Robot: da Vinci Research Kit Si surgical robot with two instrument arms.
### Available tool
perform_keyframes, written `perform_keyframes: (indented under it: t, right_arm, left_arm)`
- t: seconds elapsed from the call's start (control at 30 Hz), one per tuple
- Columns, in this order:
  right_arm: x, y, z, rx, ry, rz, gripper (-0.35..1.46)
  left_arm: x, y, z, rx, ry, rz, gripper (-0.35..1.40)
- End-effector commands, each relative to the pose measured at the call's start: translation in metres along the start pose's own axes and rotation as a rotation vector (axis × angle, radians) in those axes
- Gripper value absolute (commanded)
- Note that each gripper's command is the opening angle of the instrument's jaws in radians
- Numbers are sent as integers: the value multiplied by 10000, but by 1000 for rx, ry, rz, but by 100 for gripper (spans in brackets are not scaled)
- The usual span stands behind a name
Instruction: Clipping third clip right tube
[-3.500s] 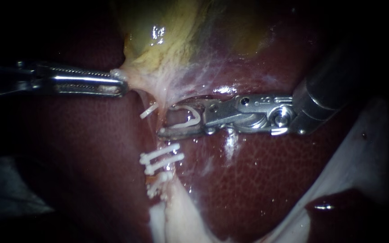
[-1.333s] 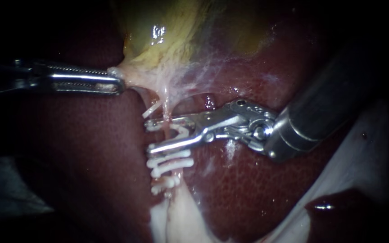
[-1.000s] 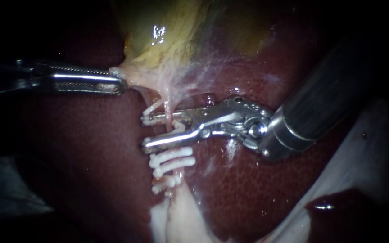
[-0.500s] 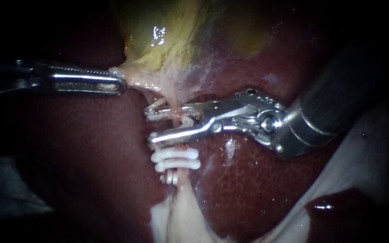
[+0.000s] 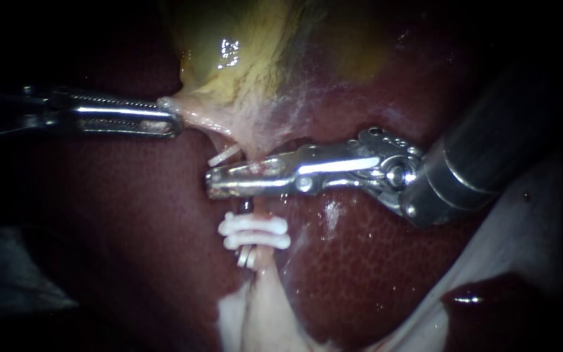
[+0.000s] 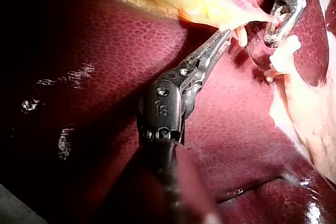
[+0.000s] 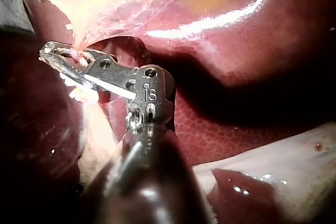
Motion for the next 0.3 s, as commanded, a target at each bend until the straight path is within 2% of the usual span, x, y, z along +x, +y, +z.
perform_keyframes:
  t: [0.03, 0.3]
  right_arm:
    - [0, 0, 1, 0, -1, -2, -35]
    - [0, 0, 1, 0, -2, 3, -35]
  left_arm:
    - [0, 0, 0, 0, 0, 0, -35]
    - [0, 0, 0, 0, 0, 0, -35]
